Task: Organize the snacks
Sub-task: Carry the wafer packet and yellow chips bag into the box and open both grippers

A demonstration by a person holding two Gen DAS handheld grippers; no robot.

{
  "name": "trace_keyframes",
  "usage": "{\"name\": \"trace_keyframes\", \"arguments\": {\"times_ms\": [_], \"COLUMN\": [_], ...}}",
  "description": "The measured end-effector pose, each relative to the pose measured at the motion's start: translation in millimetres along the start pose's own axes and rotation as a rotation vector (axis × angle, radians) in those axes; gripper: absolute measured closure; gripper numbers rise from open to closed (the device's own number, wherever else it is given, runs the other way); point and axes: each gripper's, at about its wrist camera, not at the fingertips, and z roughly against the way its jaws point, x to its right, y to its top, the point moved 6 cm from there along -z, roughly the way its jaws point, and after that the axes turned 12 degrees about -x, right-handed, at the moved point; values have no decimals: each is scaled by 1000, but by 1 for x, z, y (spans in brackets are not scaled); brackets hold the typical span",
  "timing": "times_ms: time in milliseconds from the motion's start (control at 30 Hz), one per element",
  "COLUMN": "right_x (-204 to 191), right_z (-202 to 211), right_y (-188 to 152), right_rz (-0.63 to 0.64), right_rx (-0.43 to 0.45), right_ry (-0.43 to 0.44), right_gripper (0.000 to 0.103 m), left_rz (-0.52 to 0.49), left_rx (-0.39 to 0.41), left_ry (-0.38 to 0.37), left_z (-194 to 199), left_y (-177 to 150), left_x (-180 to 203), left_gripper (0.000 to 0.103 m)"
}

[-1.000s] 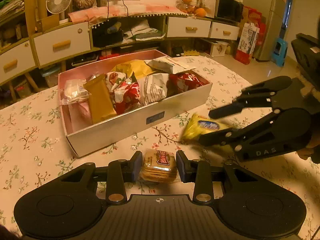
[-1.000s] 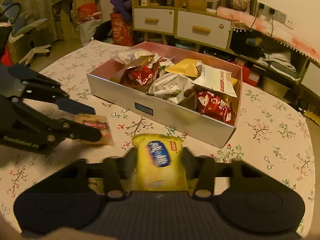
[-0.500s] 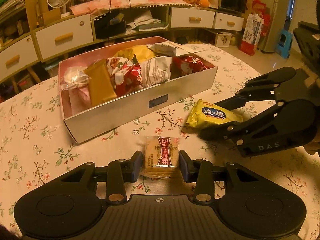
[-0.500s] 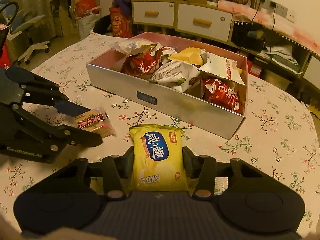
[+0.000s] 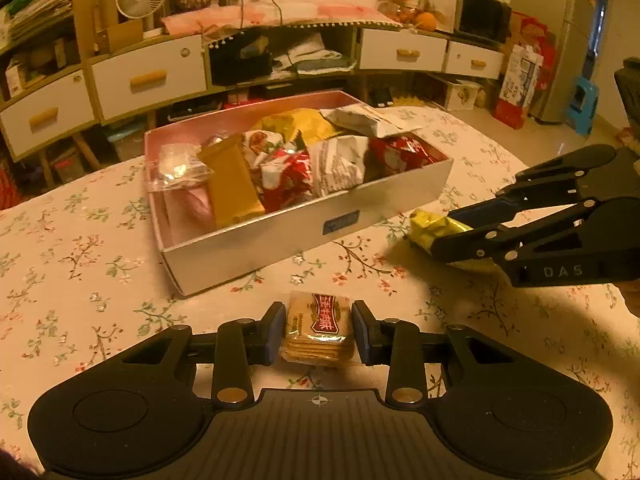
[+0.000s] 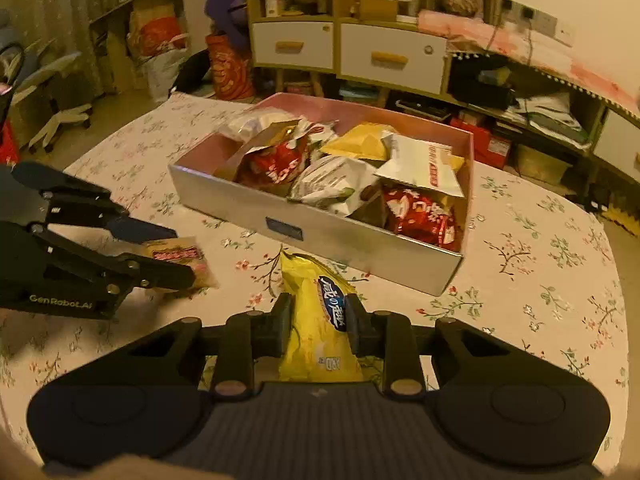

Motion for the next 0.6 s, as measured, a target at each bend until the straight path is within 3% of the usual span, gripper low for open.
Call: {"name": "trace_keyframes", "arguments": {"times_ms": [367, 600], "right_x": [2, 3], "right_z": [14, 31], "right_y": [7, 37], "right_rz": [-31, -57], "right_rx": [43, 121], "right_ry": [22, 38], "right_gripper": [82, 82], "left_rz": [16, 39], "left_rx": [33, 106], "left_ry": [-9, -10], "left_z": [13, 36], "left_y": [9, 36], "left_x": [1, -2], "left_gripper": [70, 70]}}
